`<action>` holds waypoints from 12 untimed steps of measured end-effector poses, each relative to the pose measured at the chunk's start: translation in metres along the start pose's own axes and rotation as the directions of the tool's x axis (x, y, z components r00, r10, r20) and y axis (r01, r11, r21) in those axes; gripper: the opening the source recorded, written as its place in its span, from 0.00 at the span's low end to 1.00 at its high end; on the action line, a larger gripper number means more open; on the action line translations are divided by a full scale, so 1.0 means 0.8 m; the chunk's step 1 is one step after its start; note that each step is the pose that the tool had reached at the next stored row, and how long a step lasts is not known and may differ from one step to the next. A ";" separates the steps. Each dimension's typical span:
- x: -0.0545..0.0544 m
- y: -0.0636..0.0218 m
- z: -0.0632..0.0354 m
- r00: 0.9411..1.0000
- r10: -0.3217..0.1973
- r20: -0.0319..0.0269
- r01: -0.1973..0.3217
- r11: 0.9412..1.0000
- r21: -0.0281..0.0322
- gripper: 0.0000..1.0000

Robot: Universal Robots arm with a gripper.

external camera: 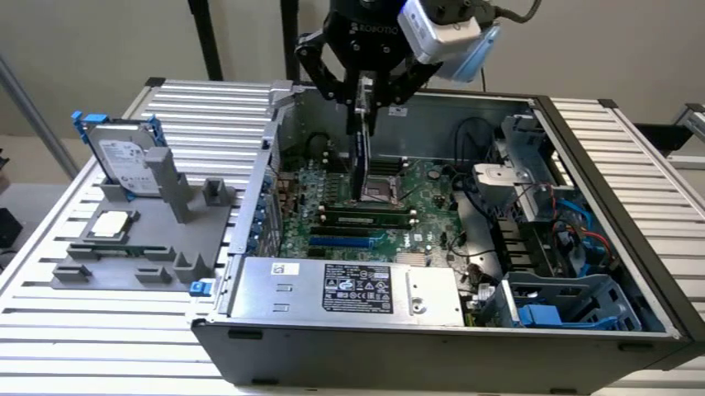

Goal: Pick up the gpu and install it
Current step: 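Pick up the gpu and move the gpu toward the slot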

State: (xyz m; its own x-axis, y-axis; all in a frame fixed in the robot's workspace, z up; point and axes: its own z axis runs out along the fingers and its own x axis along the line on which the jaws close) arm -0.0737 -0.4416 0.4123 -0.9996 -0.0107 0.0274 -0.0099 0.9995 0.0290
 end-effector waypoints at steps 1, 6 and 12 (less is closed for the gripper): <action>-0.004 0.000 0.002 1.000 0.003 0.000 -0.003 1.000 0.000 0.00; -0.013 0.000 0.013 0.999 0.046 0.000 -0.046 0.999 -0.001 0.00; -0.023 -0.001 0.027 0.998 0.066 0.001 -0.066 0.998 -0.002 0.00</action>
State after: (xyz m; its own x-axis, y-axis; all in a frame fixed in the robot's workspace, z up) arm -0.0560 -0.4415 0.3905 -0.9981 0.0548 0.0282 0.0556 0.9980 0.0291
